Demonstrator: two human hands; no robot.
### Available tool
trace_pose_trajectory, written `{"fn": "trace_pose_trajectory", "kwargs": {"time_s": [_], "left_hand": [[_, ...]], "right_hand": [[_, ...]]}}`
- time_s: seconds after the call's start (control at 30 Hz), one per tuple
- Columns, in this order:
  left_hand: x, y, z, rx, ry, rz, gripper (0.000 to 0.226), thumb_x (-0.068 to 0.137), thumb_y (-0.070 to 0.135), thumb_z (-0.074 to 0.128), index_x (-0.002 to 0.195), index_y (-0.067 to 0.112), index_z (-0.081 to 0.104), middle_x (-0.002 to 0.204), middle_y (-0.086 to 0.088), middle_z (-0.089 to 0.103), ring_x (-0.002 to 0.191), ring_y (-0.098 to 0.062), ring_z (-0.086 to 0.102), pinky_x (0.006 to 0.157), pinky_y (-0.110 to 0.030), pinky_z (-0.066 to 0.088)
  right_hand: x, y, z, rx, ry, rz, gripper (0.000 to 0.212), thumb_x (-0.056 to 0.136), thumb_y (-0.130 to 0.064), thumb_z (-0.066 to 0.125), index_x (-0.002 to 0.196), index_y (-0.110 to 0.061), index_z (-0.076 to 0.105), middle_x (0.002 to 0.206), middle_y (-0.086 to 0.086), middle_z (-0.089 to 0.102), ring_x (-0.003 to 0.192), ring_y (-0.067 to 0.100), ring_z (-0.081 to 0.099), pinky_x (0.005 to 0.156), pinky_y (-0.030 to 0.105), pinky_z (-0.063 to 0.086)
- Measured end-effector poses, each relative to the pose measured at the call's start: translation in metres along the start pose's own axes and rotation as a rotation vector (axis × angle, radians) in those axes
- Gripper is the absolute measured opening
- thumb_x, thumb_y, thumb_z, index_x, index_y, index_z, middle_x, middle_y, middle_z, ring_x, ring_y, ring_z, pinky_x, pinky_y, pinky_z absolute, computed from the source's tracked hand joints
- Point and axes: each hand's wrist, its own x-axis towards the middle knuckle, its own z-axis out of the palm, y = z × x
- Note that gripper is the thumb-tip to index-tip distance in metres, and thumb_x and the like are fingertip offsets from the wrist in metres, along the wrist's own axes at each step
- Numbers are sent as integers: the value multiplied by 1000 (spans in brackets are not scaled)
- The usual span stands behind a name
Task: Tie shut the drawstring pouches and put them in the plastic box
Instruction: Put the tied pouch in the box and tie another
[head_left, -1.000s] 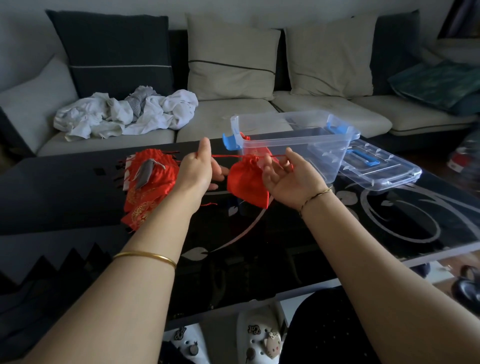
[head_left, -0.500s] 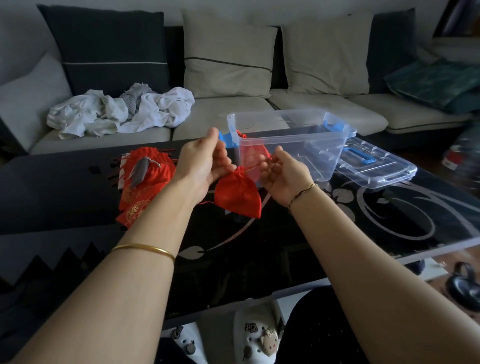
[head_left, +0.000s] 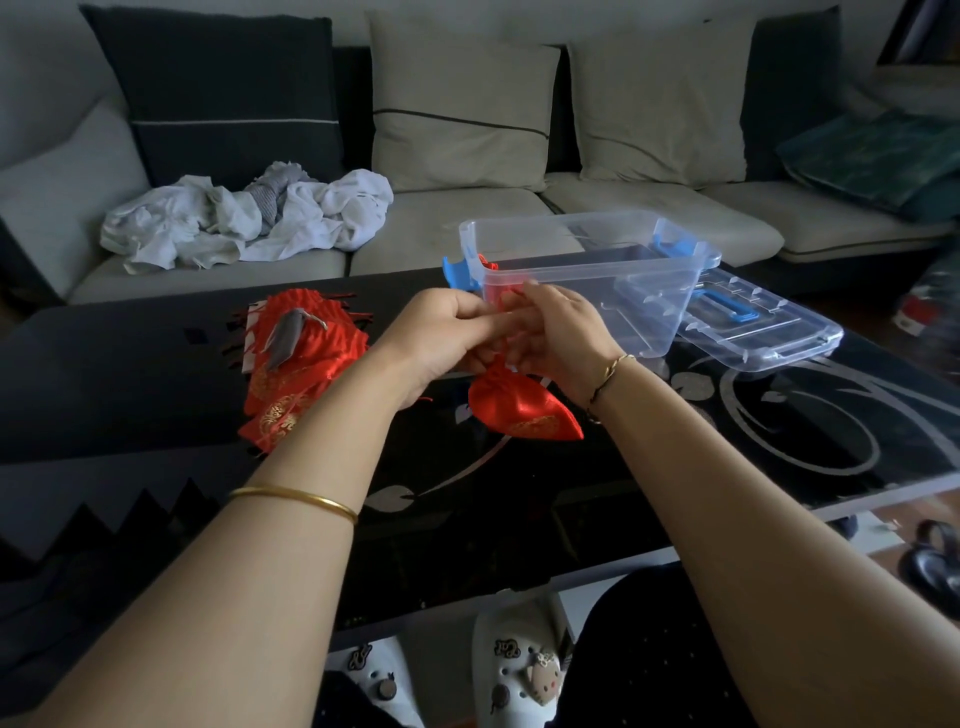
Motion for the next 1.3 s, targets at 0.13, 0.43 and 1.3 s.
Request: {"fn": "trace_pose_trajectory", "kwargs": {"time_s": [0.13,0.43,1.3], "left_hand": [[2,-3,-2,-52,52,-15,11,88,15,64,77,17,64,63,-1,65,56,-11,60,57,-23,51],[4,-1,-1,-152,214,-148,18,95,9,50,78,12,55,61,-6,64,49,-16,63,52,-28,54],[6,3,-12,67,485,-67,25,85,9,61,109,10,54,90,-2,52,79,-15,56,78,-33,56]], "right_hand": [[0,-1,-2,27,-4,-29,23,91,-5,37,75,-3,53,58,11,55,48,21,50,53,31,44],[1,10,-8,-456,1,-316,27,71,-5,74,73,-18,51,77,5,58,73,20,56,73,40,53],[2,13,-5,-666,0,-268,40,88,-13,58,50,-17,44,54,-6,43,53,6,39,54,18,34]]}}
